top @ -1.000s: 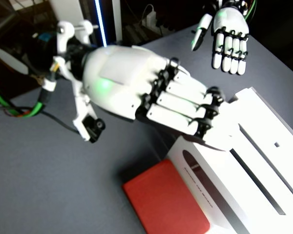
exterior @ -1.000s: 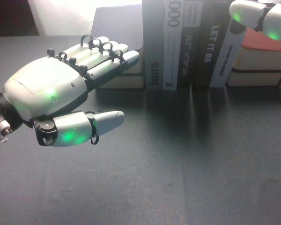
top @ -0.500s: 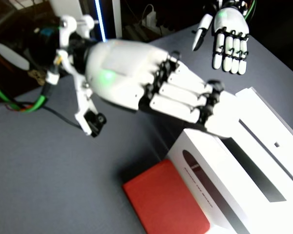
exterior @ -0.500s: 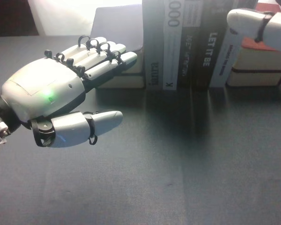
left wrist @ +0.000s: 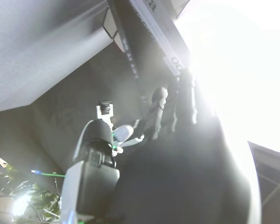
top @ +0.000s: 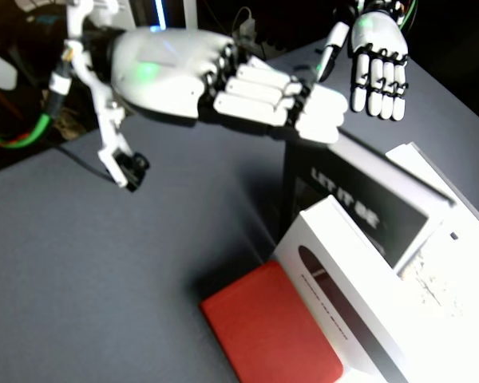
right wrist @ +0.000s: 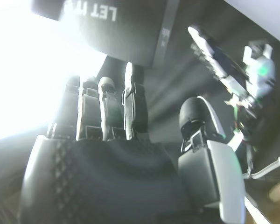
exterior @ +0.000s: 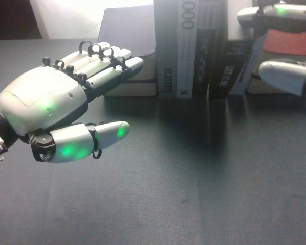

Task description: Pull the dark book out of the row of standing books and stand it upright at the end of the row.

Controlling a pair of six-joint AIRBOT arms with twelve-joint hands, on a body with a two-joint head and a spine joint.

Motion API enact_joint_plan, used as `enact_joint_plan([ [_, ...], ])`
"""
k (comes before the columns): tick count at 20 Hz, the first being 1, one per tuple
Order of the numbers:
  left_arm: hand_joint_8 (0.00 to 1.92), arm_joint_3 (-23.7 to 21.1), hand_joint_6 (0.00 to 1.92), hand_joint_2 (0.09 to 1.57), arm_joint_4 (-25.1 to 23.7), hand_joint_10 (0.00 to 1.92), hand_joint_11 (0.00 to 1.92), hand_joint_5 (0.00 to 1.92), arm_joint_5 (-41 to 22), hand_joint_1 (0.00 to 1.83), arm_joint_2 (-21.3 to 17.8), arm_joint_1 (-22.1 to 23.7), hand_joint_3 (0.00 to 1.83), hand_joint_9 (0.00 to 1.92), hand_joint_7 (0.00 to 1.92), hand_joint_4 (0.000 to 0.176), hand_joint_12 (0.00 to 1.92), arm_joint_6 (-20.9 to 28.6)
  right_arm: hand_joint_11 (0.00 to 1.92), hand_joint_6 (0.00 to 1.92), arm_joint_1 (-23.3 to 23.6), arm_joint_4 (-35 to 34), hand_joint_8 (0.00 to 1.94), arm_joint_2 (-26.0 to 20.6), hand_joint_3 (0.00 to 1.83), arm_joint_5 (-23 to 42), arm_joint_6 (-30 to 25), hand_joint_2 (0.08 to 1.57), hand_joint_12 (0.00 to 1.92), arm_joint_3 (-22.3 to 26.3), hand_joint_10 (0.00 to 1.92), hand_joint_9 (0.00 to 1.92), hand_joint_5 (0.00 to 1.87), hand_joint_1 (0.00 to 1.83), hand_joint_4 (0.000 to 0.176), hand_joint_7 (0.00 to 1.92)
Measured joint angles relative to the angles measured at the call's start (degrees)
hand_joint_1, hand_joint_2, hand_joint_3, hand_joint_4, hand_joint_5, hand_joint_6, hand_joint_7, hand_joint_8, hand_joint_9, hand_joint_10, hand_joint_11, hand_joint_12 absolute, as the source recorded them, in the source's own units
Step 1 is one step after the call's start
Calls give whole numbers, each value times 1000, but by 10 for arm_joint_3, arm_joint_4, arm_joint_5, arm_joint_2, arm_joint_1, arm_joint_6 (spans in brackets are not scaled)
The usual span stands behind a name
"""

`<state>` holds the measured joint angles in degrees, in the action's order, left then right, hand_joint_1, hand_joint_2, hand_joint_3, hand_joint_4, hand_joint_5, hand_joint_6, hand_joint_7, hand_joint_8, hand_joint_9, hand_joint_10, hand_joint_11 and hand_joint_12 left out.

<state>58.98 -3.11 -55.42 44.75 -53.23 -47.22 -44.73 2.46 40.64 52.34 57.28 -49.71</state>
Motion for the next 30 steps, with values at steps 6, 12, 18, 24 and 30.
enact_joint_plan([
  [6,0,-2,0,1405,15,0,0,25,-11,40,0,-10,2,0,0,24,0,-1,0,272,-60,76,6,-32,3,36,-111,1349,0,26,0,0,572,330,0,25],
  [12,0,-2,3,1389,19,0,0,35,-11,150,0,-10,0,0,0,55,0,-1,0,366,-125,113,29,-69,6,86,-210,1308,1282,42,371,132,860,0,0,473],
  [18,0,-2,11,1395,22,0,0,68,-11,147,0,-10,1,0,0,31,0,-4,156,903,-174,116,48,-82,20,157,-250,1397,1694,49,1070,330,639,0,0,730],
  [24,0,-2,0,1397,25,0,0,46,-12,168,0,-10,0,0,0,34,0,-4,60,1076,-174,55,971,-75,32,257,-202,1488,1732,38,1202,347,305,25,0,495],
  [30,0,-2,4,1389,26,0,0,47,-29,149,0,-11,0,0,0,45,0,-5,0,917,-184,-58,935,-27,78,321,-171,1568,1879,1,1307,114,98,14,0,181],
])
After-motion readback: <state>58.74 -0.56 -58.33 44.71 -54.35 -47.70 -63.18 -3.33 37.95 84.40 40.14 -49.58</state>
